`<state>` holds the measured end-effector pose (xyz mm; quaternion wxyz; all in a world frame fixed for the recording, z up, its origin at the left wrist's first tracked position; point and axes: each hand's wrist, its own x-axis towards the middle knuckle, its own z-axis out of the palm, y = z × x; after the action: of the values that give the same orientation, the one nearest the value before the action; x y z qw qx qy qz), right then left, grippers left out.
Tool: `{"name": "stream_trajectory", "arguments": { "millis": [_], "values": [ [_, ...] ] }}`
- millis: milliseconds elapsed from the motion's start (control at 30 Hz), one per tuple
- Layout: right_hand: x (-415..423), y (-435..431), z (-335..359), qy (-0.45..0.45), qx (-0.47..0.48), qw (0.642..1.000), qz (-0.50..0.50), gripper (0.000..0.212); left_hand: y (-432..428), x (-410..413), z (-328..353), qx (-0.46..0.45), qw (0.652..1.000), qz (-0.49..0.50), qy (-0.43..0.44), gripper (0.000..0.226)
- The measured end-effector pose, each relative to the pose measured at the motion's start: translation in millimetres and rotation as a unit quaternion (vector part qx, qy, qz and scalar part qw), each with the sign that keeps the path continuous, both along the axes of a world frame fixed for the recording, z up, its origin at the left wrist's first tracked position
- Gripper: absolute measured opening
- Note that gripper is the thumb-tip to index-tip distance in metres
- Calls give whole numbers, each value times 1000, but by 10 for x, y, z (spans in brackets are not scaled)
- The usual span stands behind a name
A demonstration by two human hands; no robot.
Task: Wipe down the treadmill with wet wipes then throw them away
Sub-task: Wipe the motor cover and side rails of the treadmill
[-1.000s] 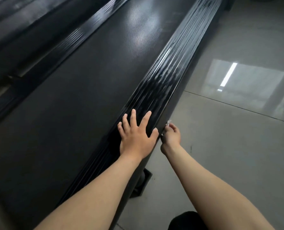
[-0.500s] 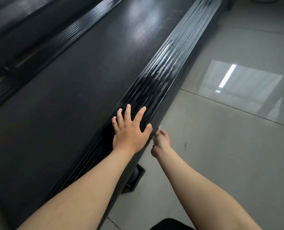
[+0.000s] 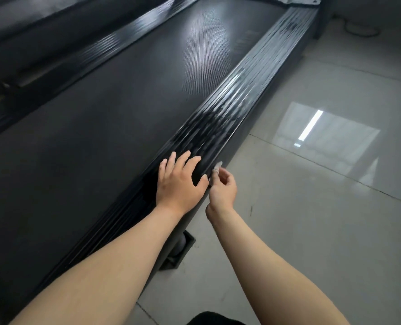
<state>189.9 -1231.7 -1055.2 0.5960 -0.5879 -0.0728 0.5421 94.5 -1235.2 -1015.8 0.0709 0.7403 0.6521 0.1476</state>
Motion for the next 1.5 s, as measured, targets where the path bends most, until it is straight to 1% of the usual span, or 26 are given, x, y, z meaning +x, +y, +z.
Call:
{"name": "stream_trajectory", "arguments": {
  "millis": [100,167,233,267,300,333,367,400,467,533,567,600,633,733,800,833,867,900,933,1033,1100,1200,1300,1400,1433,1500],
  "values": [
    [-55,-107,-122,42,-98,994,10,7,-120,-106,0,1,1000,20,6,61],
    [-5,-102,-89,48,-103,993,27,5,-237,-204,-21,-24,998,57,10,73],
    [89,17,83,-11,-38,999,29,5,-316,-264,-27,-44,995,93,11,83],
    [145,117,182,-60,0,998,23,5,-320,-267,-27,-49,993,103,9,87],
    [200,220,266,-125,31,991,32,3,-311,-256,-28,-55,993,107,9,90],
    [248,308,319,-209,54,975,53,3,-302,-237,-24,-63,992,108,12,92],
    [292,367,329,-299,72,948,85,6,-286,-219,-21,-71,992,107,14,93],
    [319,379,317,-384,94,910,125,10,-273,-211,-16,-75,991,108,13,94],
    [331,269,283,-510,175,820,194,15,-256,-221,-14,-72,991,110,4,96],
    [308,115,246,-579,284,724,244,15,-257,-233,-30,-63,992,111,0,98],
    [313,93,211,-601,317,683,270,16,-260,-234,-30,-59,992,111,1,99],
    [315,120,211,-614,325,656,293,17,-256,-233,-30,-58,992,111,3,101],
    [308,206,227,-621,316,648,307,19,-256,-237,-26,-61,992,113,7,101],
    [381,643,296,-660,214,664,280,18,-230,-239,21,-83,990,110,4,100],
    [436,820,387,-671,140,672,280,21,-231,-234,47,-86,990,109,6,99],
    [425,835,437,-677,112,665,296,23,-226,-228,57,-89,990,108,7,100],
    [392,803,481,-688,95,645,319,25,-220,-221,59,-93,990,108,6,100],
    [340,725,522,-696,97,620,349,26,-216,-219,57,-95,990,108,6,101],
    [276,595,557,-690,124,601,383,27,-218,-218,55,-95,989,110,3,102],
    [96,127,625,-601,256,584,482,25,-216,-240,67,-89,989,117,-29,97],
    [90,136,629,-597,279,571,491,20,-213,-271,54,-75,987,121,-75,96],
    [99,486,575,-643,220,588,438,20,-210,-317,37,-43,982,129,-135,101],
    [105,841,525,-686,114,605,388,23,-208,-353,-21,-45,981,136,-132,92],
    [7,892,554,-694,67,617,366,30,-223,-380,-42,-31,973,183,-137,82],
    [-49,856,572,-698,69,611,368,31,-216,-390,-42,-32,968,195,-152,79],
    [-179,740,512,-706,110,580,390,24,-198,-415,-49,-29,961,206,-184,73]
  ]
}}
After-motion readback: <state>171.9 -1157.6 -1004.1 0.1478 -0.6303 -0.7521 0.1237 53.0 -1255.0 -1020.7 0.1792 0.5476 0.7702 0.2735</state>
